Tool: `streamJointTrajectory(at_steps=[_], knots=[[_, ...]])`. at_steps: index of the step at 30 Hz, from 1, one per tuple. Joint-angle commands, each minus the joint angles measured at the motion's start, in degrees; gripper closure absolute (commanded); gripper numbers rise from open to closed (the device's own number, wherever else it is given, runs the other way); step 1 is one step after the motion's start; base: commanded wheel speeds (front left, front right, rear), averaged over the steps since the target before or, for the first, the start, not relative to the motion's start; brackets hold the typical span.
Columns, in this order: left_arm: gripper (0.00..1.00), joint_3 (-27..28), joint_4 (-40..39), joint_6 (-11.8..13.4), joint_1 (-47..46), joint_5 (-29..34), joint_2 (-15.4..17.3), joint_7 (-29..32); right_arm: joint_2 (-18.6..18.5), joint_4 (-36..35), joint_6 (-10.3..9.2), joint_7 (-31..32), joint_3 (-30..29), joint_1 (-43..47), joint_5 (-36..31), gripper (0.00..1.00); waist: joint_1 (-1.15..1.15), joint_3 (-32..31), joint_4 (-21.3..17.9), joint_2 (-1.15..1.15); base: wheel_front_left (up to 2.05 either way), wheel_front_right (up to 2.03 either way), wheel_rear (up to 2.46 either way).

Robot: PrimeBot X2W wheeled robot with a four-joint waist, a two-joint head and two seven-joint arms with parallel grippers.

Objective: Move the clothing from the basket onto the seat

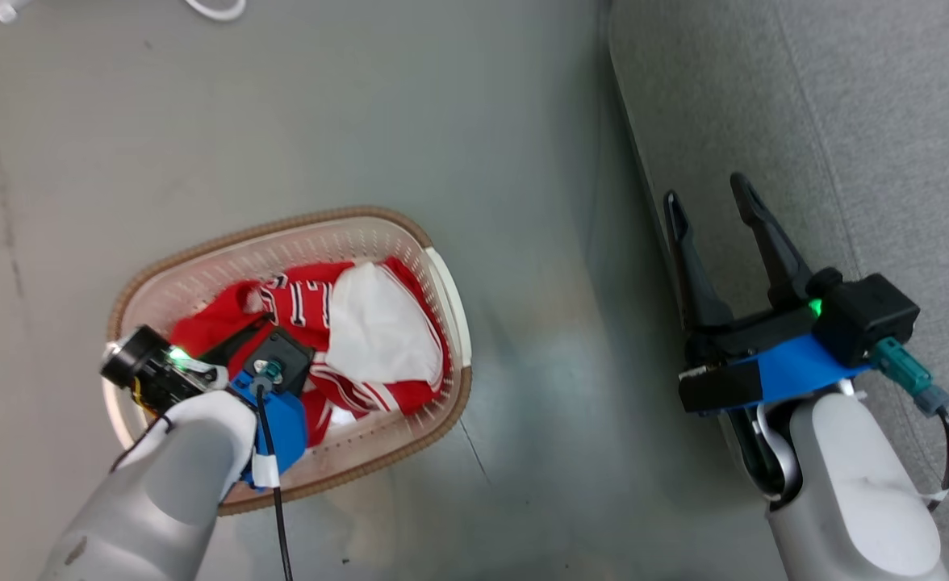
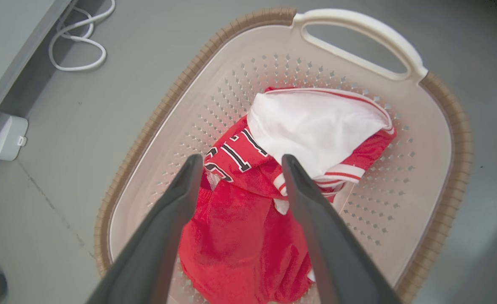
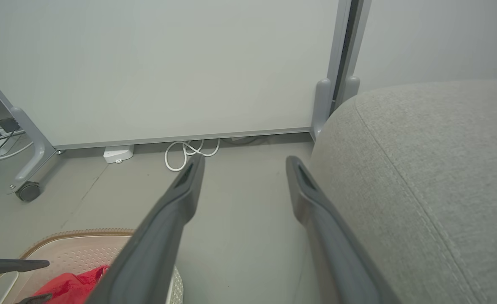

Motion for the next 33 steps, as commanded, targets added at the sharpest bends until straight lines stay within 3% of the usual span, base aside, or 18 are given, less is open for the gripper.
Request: streamJointTrajectory(at_steps=[1, 16, 33], knots=[[0.00, -1.07, 1.35, -0.03, -1.78, -0.16, 0.55, 0.39, -0.18, -0.54, 0.03, -0.20, 0.22, -1.57, 0.30, 0.00, -0.01, 3.99, -1.58, 0.00, 0.00, 0.00, 0.00], [0.00, -10.00, 6.25, -0.03, -10.62, 0.82, 5.50, 9.10, -0.18, -3.90, 0.03, -0.20, 1.51, -6.91, 0.77, 0.00, -0.01, 17.22, -4.49, 0.00, 0.00, 0.00, 0.00], [0.00, -13.31, 6.78, 0.44, -15.58, 0.63, 8.96, 16.73, -0.18, -7.43, 0.02, -0.20, 1.03, -8.45, 1.82, 0.00, -0.01, 26.06, -7.23, 0.00, 0.00, 0.00, 0.00]])
